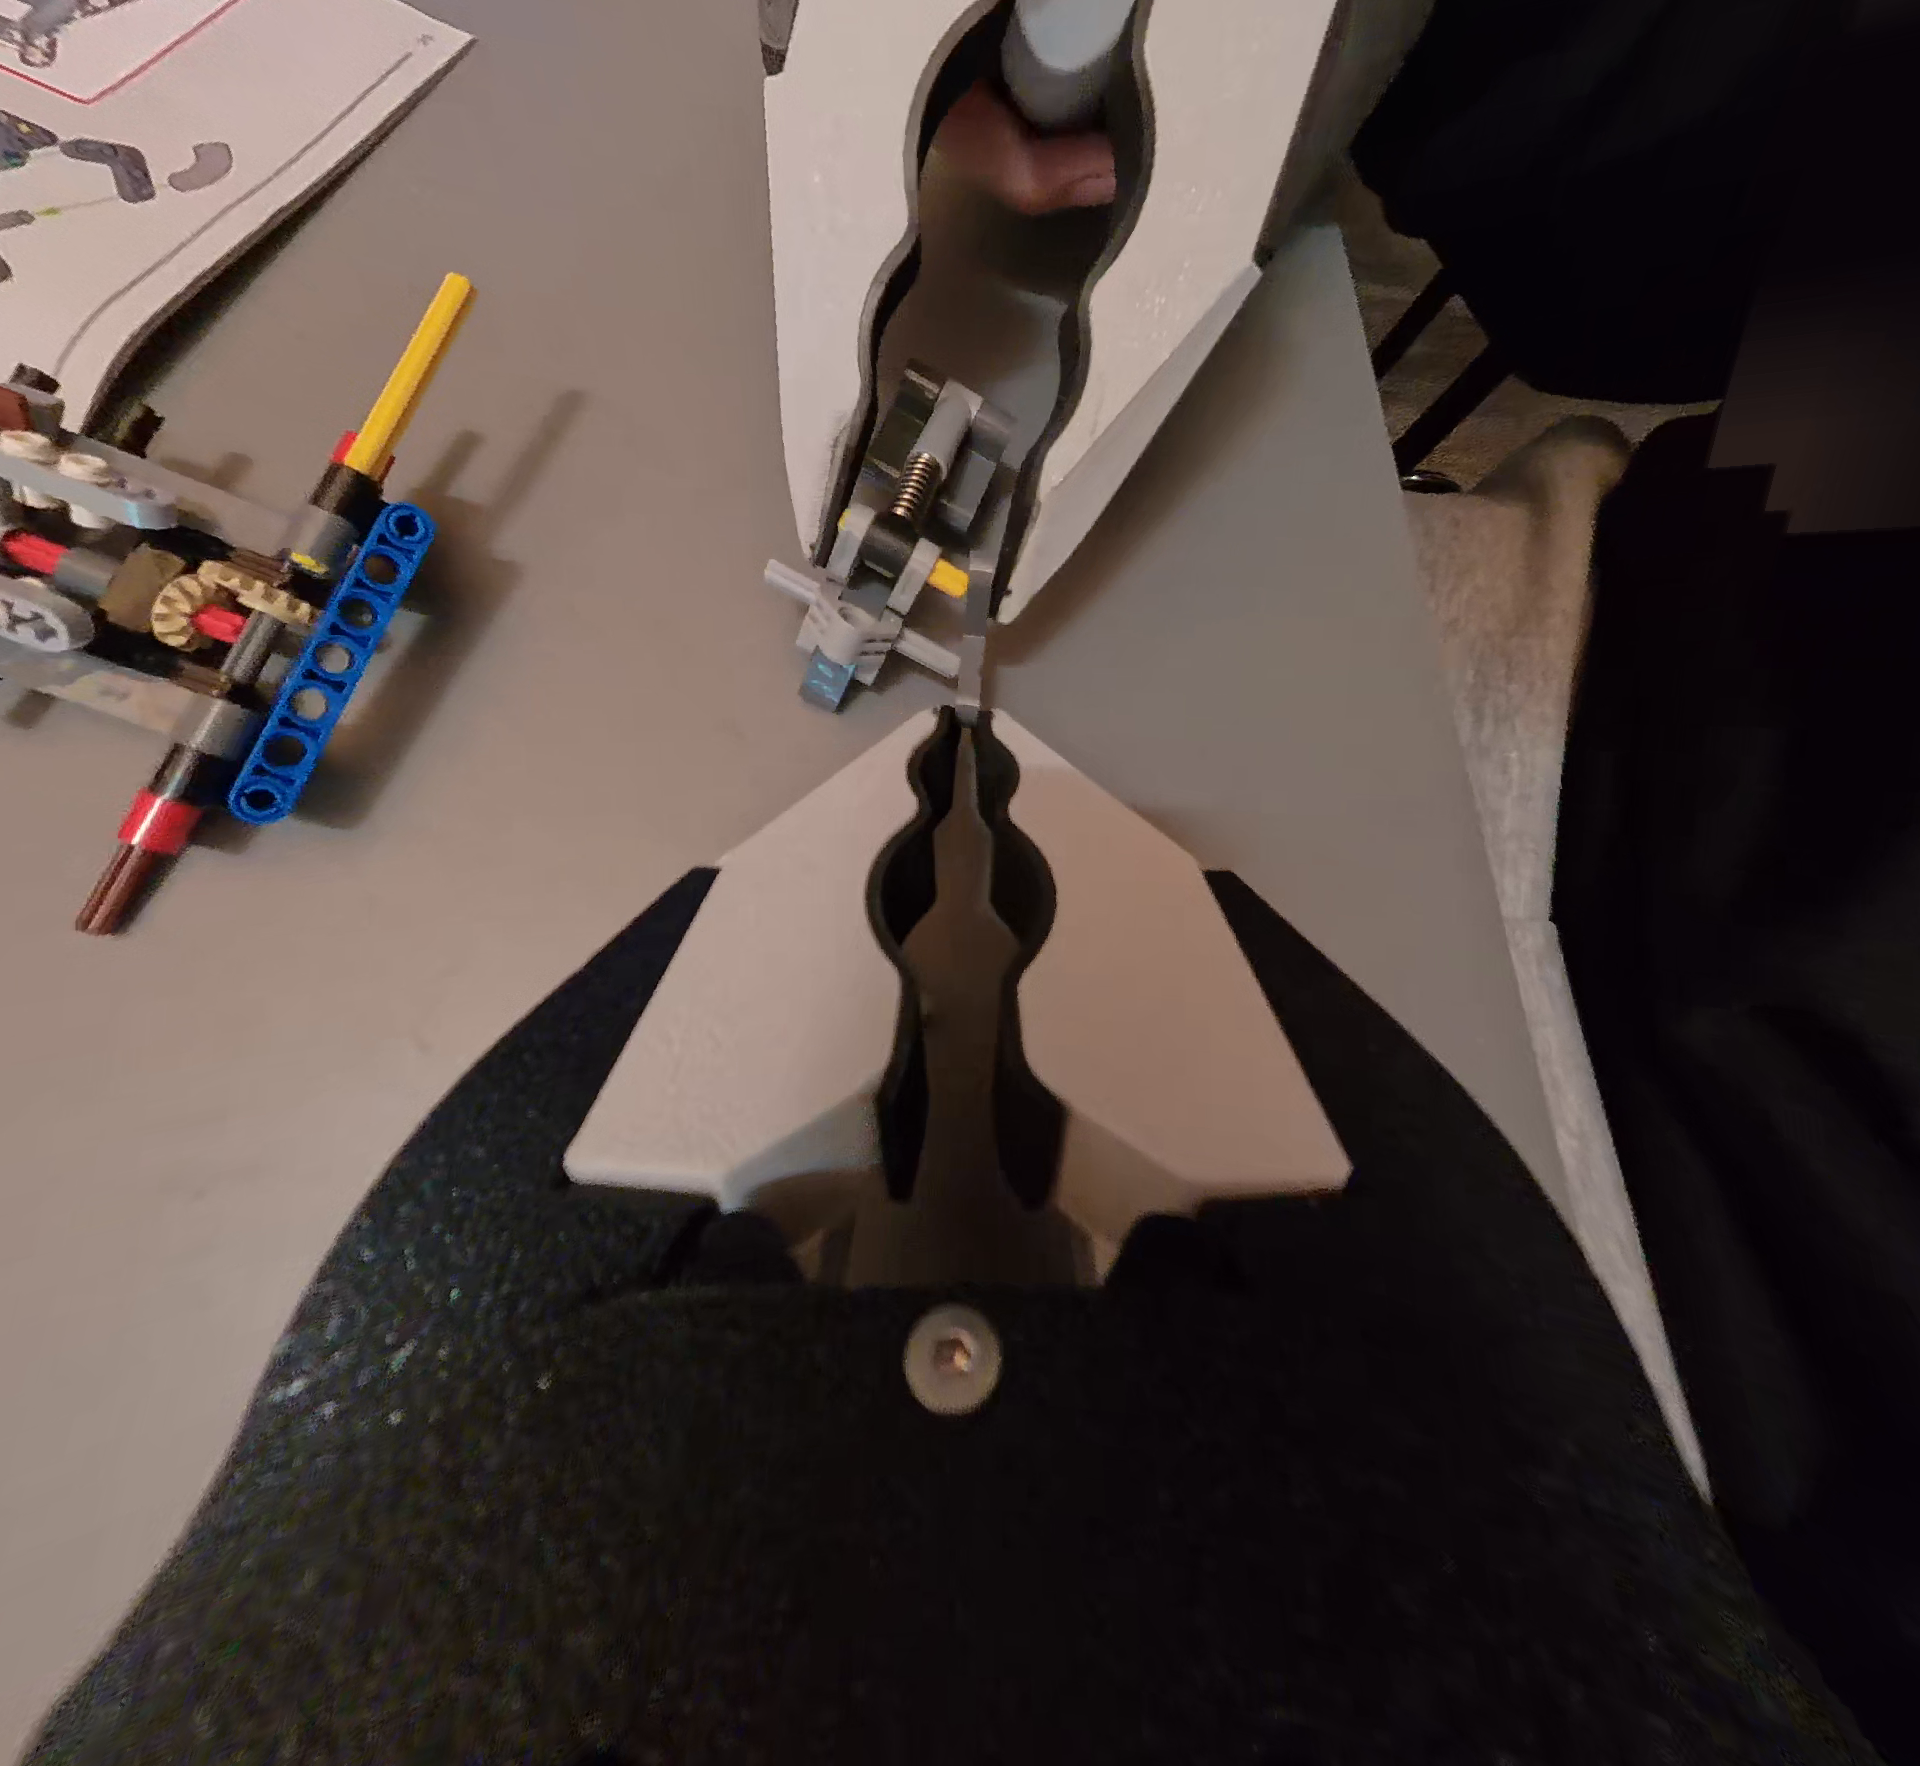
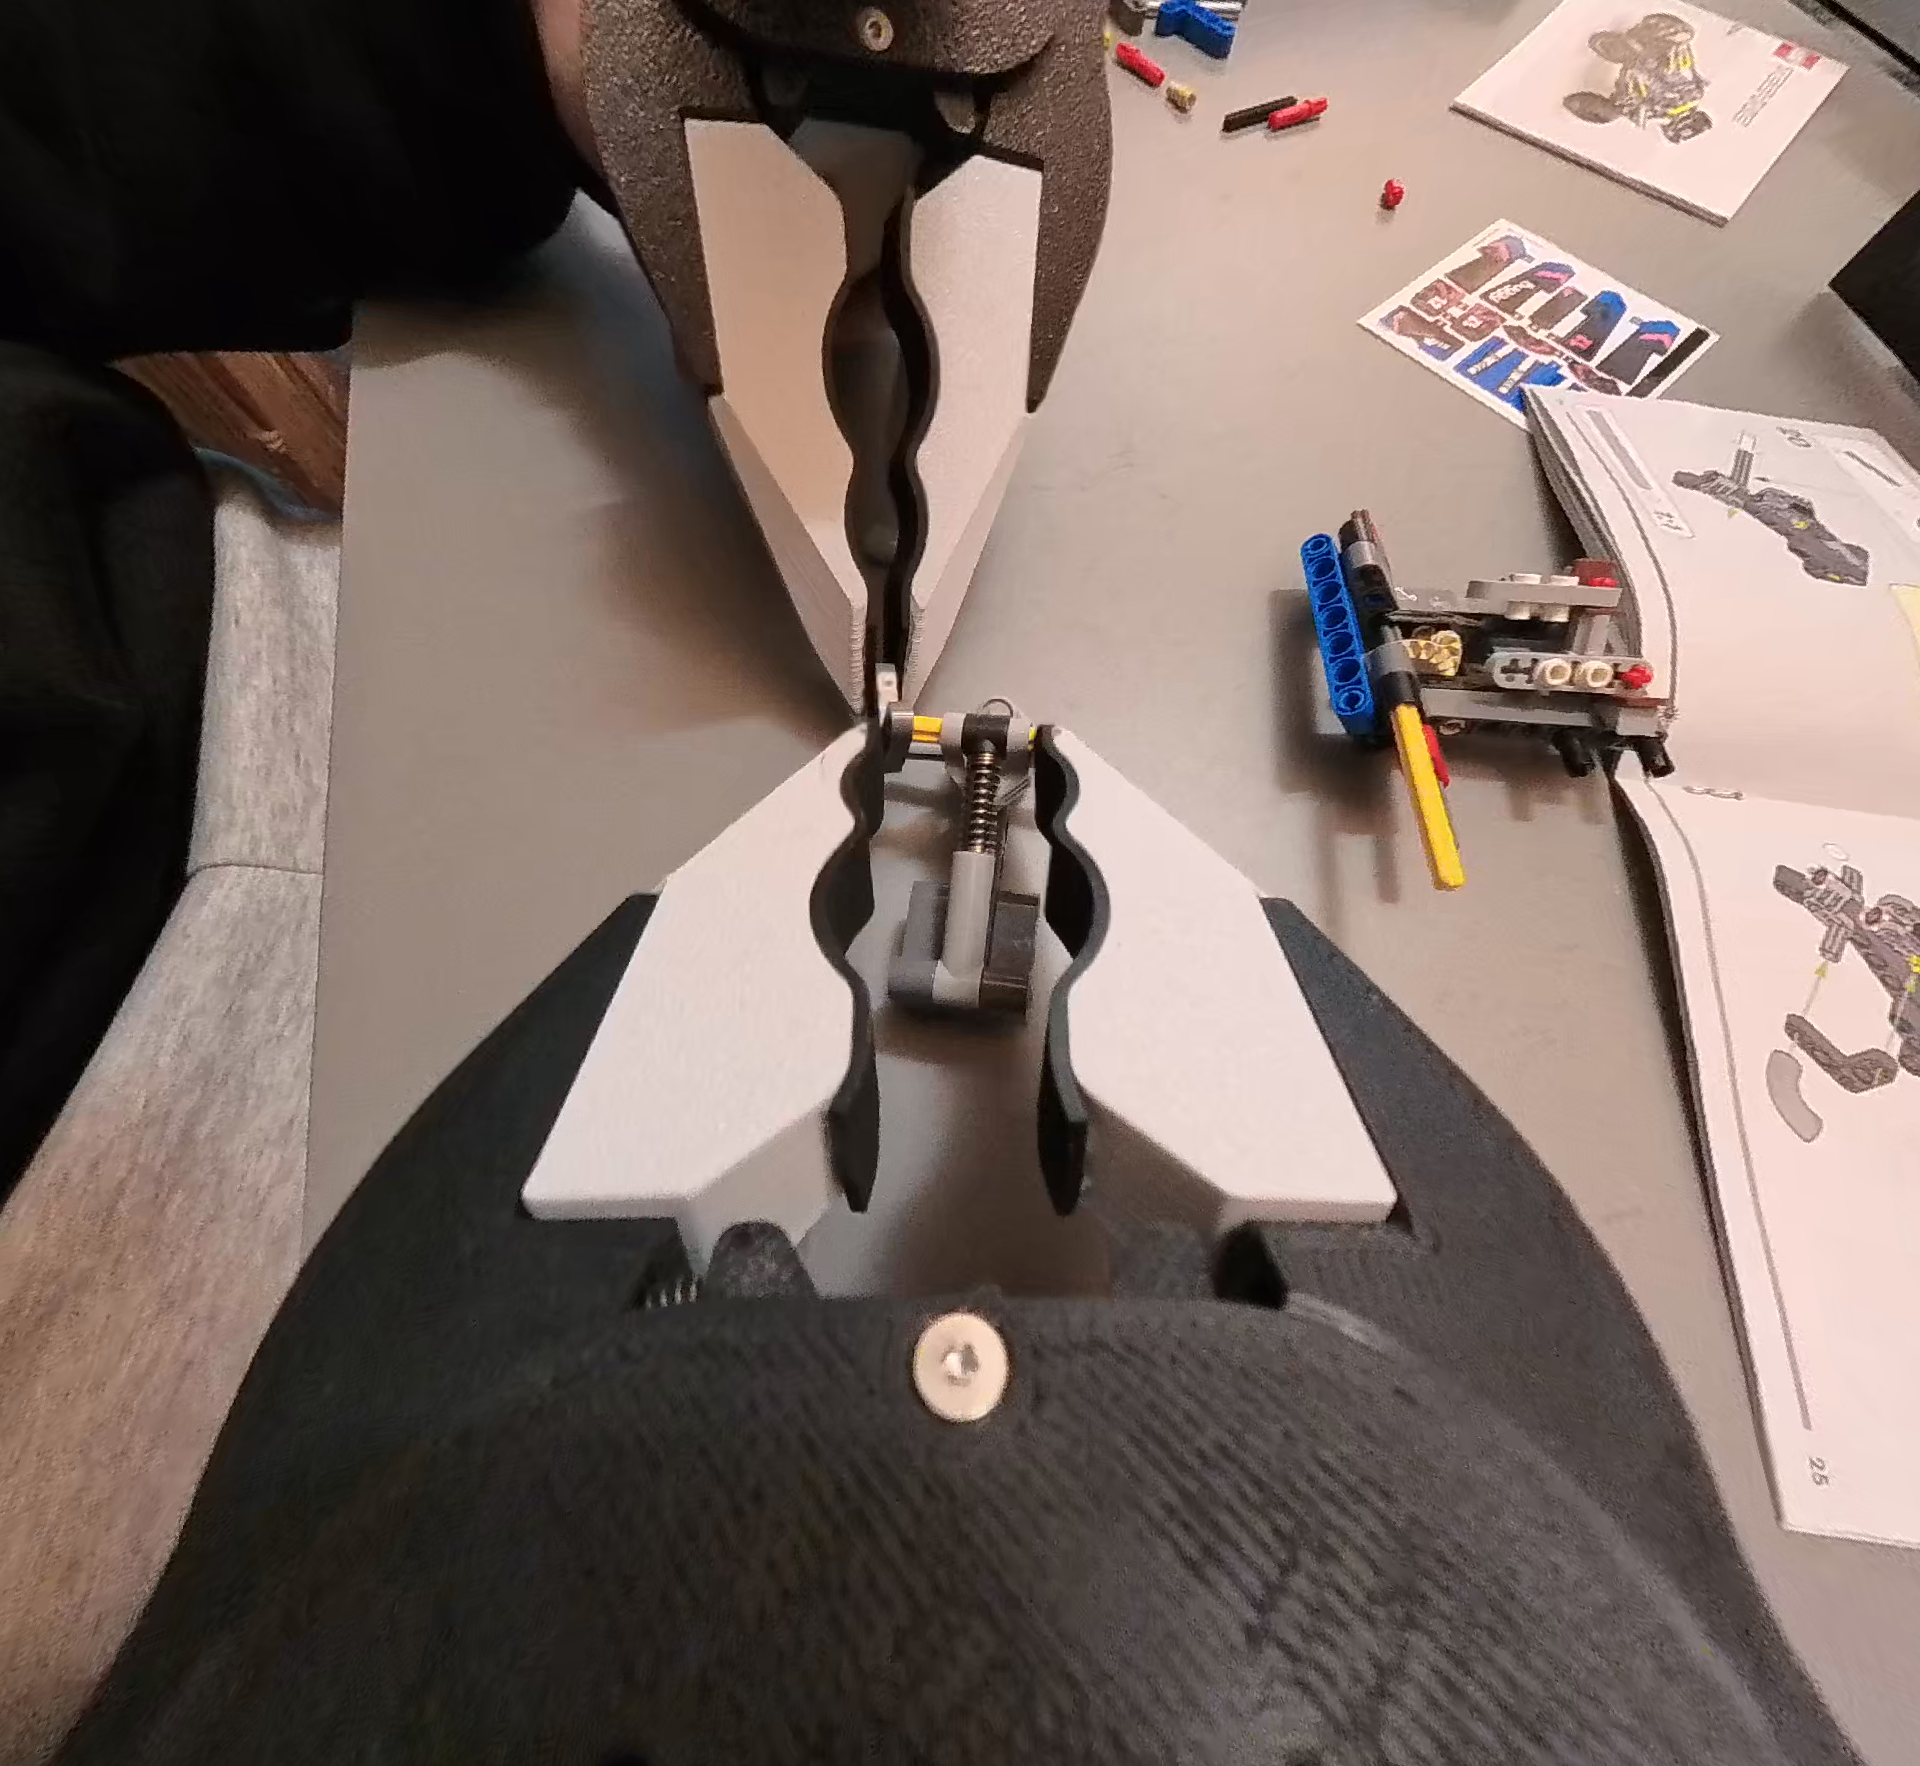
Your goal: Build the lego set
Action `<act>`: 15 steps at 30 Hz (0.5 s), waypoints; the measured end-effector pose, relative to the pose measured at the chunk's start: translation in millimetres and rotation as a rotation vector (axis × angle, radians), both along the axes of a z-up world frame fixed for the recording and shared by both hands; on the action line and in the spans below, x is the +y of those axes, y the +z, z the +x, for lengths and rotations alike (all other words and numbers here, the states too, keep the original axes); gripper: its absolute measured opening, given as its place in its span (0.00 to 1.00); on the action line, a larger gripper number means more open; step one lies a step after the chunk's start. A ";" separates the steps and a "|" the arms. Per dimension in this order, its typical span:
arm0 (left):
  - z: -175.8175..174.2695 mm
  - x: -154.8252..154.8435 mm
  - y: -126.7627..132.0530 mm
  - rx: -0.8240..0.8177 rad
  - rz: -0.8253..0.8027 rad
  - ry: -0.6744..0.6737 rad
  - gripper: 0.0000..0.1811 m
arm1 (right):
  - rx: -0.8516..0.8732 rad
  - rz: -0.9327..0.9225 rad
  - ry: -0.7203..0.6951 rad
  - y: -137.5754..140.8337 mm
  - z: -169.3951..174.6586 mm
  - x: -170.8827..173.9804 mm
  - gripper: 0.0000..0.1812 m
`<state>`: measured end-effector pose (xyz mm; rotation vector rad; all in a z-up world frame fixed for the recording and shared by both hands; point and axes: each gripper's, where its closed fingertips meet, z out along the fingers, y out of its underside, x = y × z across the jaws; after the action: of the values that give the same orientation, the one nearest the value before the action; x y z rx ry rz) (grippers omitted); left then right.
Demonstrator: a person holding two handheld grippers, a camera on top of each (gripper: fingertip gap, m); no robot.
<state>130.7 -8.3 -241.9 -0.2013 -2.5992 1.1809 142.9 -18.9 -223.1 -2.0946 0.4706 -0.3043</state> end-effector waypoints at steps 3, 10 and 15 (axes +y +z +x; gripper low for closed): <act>-1.0 1.7 -0.2 0.046 0.032 -0.009 0.00 | 0.005 0.001 0.007 -0.4 -0.8 0.6 0.15; -0.7 8.5 5.0 0.036 0.060 -0.073 0.00 | 0.015 -0.042 -0.002 -2.1 -5.6 -14.4 0.22; 5.6 5.5 6.8 0.033 0.048 -0.080 0.00 | -0.024 -0.020 -0.056 7.4 1.3 -13.8 0.11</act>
<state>136.2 -2.8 -235.1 -0.2713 -2.5627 1.0845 144.2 -32.7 -215.7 -2.0979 0.5143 -0.3680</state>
